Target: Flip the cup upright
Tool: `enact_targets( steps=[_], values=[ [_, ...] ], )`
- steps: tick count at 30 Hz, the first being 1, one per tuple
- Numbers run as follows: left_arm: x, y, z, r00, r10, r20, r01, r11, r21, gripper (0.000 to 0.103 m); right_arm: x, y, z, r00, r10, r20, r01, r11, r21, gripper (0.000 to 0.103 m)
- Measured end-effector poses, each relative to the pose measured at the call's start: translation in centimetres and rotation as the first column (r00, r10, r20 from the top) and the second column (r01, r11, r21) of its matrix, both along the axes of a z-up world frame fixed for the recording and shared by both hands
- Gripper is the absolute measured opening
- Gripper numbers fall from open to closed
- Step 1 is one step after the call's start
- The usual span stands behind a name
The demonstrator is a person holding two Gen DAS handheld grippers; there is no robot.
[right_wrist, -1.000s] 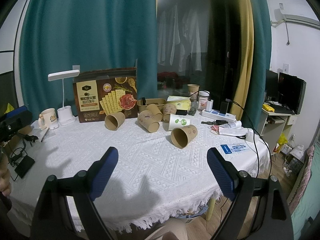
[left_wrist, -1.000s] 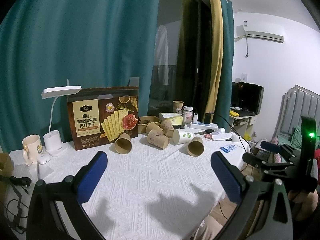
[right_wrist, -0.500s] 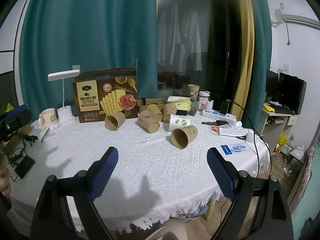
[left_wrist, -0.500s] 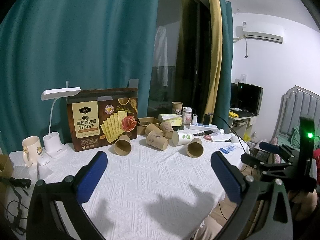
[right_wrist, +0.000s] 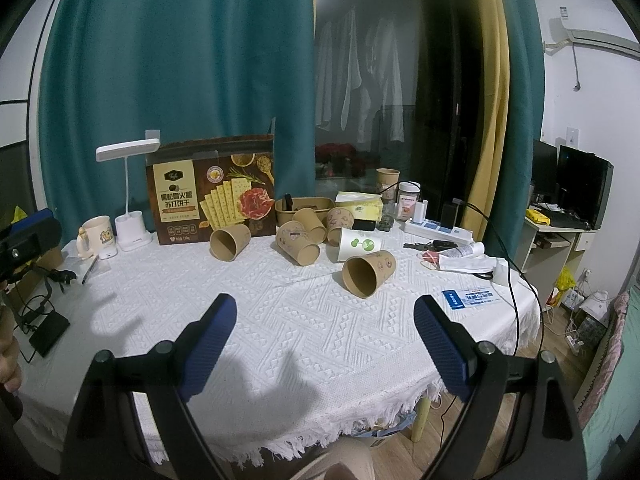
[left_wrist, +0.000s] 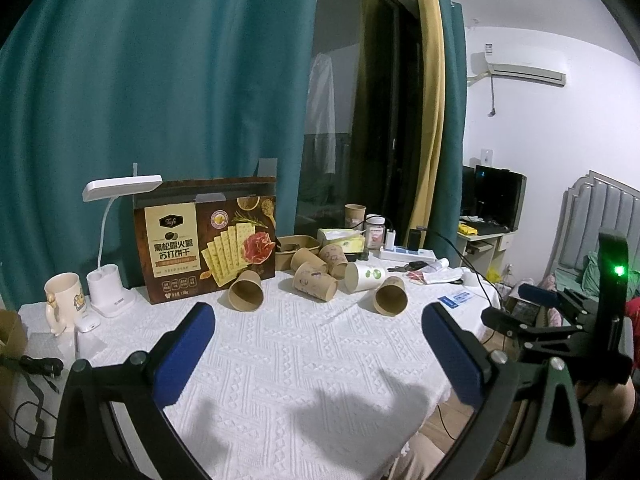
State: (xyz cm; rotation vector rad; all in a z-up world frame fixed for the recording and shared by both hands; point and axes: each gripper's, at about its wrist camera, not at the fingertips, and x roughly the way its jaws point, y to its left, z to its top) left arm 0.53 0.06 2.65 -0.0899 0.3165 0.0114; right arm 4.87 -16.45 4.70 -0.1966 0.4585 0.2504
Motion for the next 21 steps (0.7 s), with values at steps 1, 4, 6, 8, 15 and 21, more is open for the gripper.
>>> enact_targets(
  steps=[1,4,6,8,15,21],
  values=[
    [0.0,0.0,0.0,1.0,-0.001,0.0,0.001,1.0,0.0,0.103,0.0,0.0,0.0,1.0,0.0,0.001,0.0,1.0,0.0,0.089],
    [0.4,0.2,0.1,1.0,0.002,-0.006,-0.002,1.0,-0.001,0.103,0.2,-0.2,0.1,1.0,0.0,-0.003,0.0,1.0,0.001,0.089],
    [0.7,0.4,0.0,1.0,-0.004,-0.011,0.004,1.0,-0.008,0.103,0.5,-0.3,0.0,1.0,-0.001,-0.007,0.001,1.0,0.001,0.089],
    [1.3,0.4,-0.2,1.0,-0.014,-0.025,0.013,1.0,-0.015,0.103,1.0,-0.4,-0.2,1.0,-0.002,-0.014,0.002,1.0,0.002,0.089],
    [6.3,0.6,-2.4,0.989,-0.012,-0.146,0.009,1.0,-0.018,0.103,5.8,-1.7,-2.4,0.997,-0.018,-0.071,0.017,1.0,-0.014,0.089],
    [15.4,0.9,-5.2,0.962,-0.02,-0.272,0.011,0.999,-0.035,0.103,13.6,-4.6,-4.7,0.986,-0.07,-0.151,0.069,0.998,-0.014,0.089]
  ],
)
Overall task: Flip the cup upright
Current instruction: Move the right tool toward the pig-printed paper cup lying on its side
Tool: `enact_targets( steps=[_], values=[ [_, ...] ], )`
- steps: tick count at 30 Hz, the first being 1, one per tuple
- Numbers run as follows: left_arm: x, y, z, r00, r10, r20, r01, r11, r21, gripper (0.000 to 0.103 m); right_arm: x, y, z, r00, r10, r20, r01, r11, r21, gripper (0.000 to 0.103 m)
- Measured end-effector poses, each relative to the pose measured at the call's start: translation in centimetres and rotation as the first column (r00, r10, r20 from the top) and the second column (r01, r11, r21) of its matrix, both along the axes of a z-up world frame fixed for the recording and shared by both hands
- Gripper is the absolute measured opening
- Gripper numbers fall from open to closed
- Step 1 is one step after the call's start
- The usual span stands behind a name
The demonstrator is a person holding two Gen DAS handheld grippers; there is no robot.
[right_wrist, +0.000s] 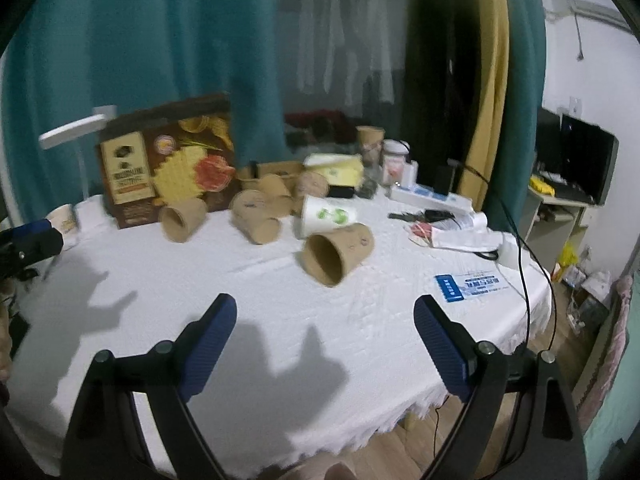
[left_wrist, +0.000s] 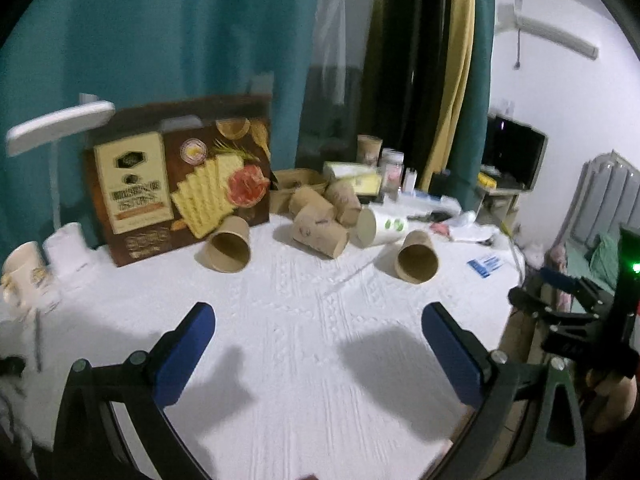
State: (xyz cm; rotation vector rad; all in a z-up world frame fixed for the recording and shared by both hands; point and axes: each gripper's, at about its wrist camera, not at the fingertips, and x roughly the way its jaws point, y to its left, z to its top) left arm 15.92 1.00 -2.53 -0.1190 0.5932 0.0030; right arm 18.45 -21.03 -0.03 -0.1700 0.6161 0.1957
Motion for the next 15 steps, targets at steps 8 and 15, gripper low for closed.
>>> enact_targets(
  steps=[8,15],
  values=[
    [14.1,-0.3,-4.3,0.984,-0.049,-0.173,0.025,0.991,-0.134,0.103,9.3,-3.4,-2.3,0.996,-0.058,-0.066,0.059,0.998,0.015,0.089],
    [22.7,1.2,-8.0,0.966,0.011,-0.257,-0.08,0.963,-0.259,0.103,14.8,-5.4,-3.1,0.99,-0.105,-0.091,0.109,0.993,0.045,0.089]
  ],
)
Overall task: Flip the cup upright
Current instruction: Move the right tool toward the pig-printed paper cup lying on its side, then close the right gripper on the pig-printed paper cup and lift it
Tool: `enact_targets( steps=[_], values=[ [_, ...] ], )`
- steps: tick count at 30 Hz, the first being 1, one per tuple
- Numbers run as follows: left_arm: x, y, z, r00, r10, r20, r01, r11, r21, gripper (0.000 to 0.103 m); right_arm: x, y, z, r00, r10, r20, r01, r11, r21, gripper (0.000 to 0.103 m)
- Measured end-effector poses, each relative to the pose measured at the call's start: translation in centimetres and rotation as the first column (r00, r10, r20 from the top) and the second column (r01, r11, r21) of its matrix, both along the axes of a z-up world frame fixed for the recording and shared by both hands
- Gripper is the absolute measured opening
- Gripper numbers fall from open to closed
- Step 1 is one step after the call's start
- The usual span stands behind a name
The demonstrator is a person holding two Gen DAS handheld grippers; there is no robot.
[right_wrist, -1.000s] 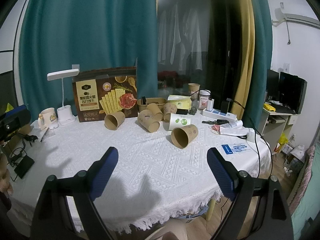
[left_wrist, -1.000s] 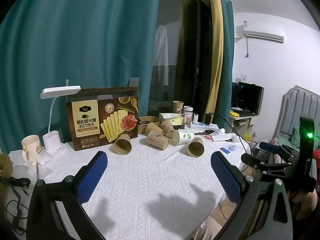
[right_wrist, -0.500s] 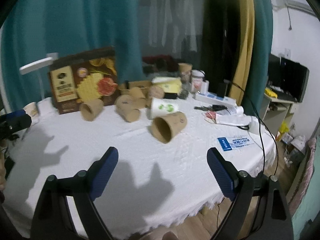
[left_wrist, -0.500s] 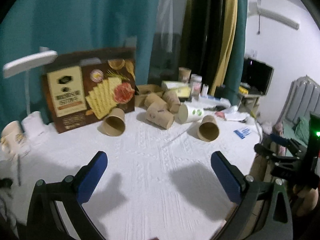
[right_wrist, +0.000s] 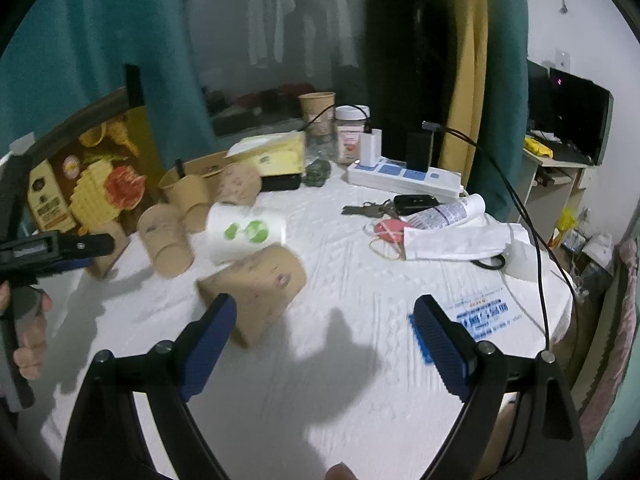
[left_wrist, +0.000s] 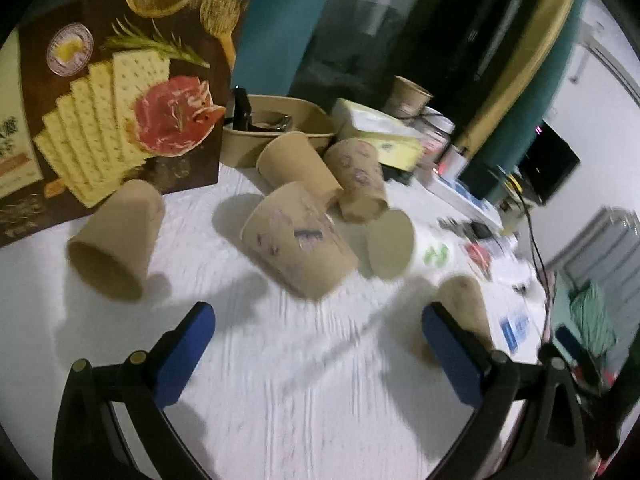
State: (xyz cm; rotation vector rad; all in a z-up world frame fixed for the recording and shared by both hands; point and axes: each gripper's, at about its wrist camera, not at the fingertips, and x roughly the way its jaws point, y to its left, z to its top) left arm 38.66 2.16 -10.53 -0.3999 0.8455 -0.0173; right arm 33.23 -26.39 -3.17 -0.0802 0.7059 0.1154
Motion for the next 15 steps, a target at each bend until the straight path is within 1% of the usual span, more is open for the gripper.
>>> enact_targets(
  steps=[2,5,6,9,10,12,15],
  values=[
    [1.9,0.3,-0.8,1.0,0.023,-0.011,-0.024,0.999,-0.027,0.103,0.8,-0.3,-0.1,1.0,-0.002,0.003,0.002,1.0,0.006,0.089],
    [4.3,0.7,-2.0,0.998,0.048,-0.041,-0.05,0.997,-0.063,0.096,1.4,-0.6,-0.4,1.0,-0.007,-0.007,0.007,1.0,0.02,0.089],
    [5.1,0.7,-2.5,0.997,0.055,-0.054,-0.059,0.996,-0.072,0.095,1.4,-0.8,-0.6,1.0,-0.009,-0.011,0.009,1.0,0.024,0.089],
    [6.6,1.0,-3.7,0.994,0.069,-0.079,-0.076,0.993,-0.092,0.094,1.3,-1.1,-1.0,1.0,-0.014,-0.022,0.015,0.999,0.031,0.089],
    [7.0,1.1,-4.1,0.994,0.066,-0.087,-0.075,0.993,-0.096,0.091,1.2,-1.3,-1.1,1.0,-0.018,-0.025,0.019,0.999,0.033,0.089],
    [7.7,1.0,-4.9,0.992,0.06,-0.115,-0.072,0.991,-0.11,0.08,1.1,-1.6,-1.3,0.999,-0.026,-0.031,0.027,0.999,0.037,0.089],
    [7.8,1.0,-5.2,0.993,0.042,-0.112,-0.057,0.989,-0.137,0.075,0.5,-1.9,-1.4,0.999,-0.037,-0.035,0.039,0.998,0.044,0.089]
  ],
)
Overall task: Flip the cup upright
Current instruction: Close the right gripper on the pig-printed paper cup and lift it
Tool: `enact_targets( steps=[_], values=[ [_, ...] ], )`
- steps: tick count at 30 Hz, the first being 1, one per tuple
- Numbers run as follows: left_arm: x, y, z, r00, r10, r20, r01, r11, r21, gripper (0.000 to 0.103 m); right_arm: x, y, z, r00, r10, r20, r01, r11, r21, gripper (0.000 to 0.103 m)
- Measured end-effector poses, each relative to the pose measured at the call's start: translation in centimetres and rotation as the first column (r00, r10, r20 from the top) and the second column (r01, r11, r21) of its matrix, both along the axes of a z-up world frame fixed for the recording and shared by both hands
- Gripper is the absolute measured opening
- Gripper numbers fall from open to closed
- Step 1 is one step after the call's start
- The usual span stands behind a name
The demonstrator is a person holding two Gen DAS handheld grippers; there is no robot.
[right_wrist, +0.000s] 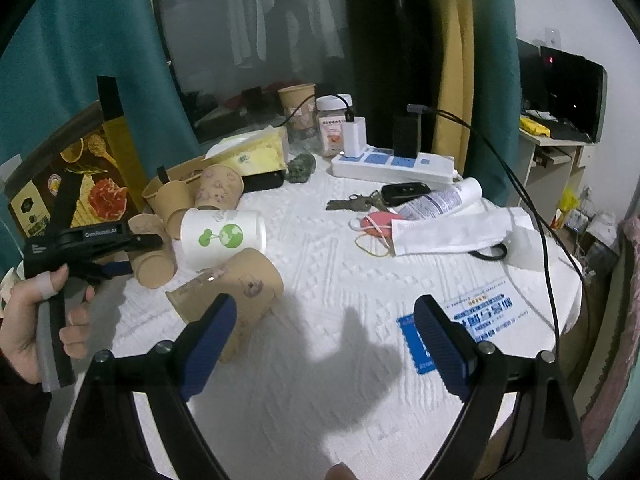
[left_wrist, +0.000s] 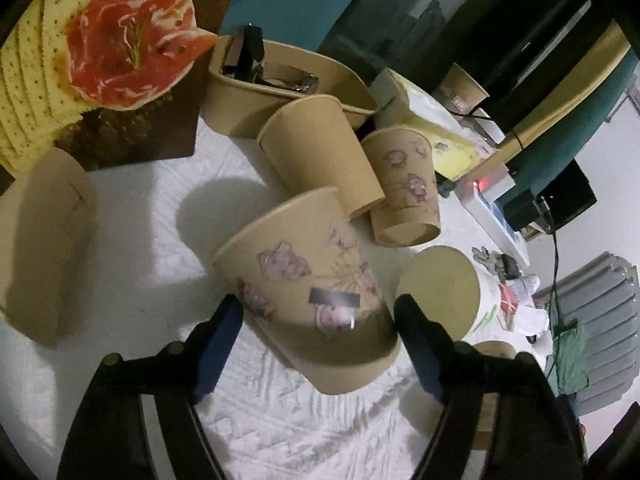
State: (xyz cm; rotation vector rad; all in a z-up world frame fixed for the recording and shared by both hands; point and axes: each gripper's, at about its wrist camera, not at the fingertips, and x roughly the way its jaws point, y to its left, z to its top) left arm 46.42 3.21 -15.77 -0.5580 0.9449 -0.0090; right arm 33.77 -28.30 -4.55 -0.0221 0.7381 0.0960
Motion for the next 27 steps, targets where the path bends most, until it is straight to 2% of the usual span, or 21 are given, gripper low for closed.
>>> enact_targets(
  steps=[5,8,11,18,24,27],
  values=[
    [-1.5,0.3,1.2,1.0,0.0,0.018,0.001,1.0,-0.01,0.07,-1.8,0.3,0.7,1.0,0.0,0.008,0.0,1.0,0.009,0.089],
    [-3.9,0.7,2.5,1.0,-0.012,0.028,0.012,1.0,-0.014,0.068,-3.3,0.8,1.5,1.0,0.005,0.022,-0.006,1.0,0.022,0.089],
    [-7.3,0.7,3.9,0.998,-0.04,0.049,0.04,0.999,-0.009,0.067,-5.3,1.4,2.2,0.999,0.01,0.032,-0.011,0.999,0.038,0.089],
    [-18.7,0.1,5.9,0.99,-0.114,0.079,0.116,0.993,-0.019,0.067,-11.7,3.3,1.9,0.999,0.041,0.018,-0.042,0.997,0.072,0.089],
    [-28.6,-0.4,4.8,0.992,-0.113,0.065,0.117,0.991,-0.06,0.067,-16.4,4.9,0.1,0.997,0.075,-0.037,-0.072,0.995,0.075,0.089],
    [-30.5,-0.7,3.7,0.993,-0.103,0.05,0.106,0.993,-0.06,0.067,-17.8,5.6,-1.0,0.993,0.091,-0.073,-0.086,0.994,0.062,0.089]
  ],
)
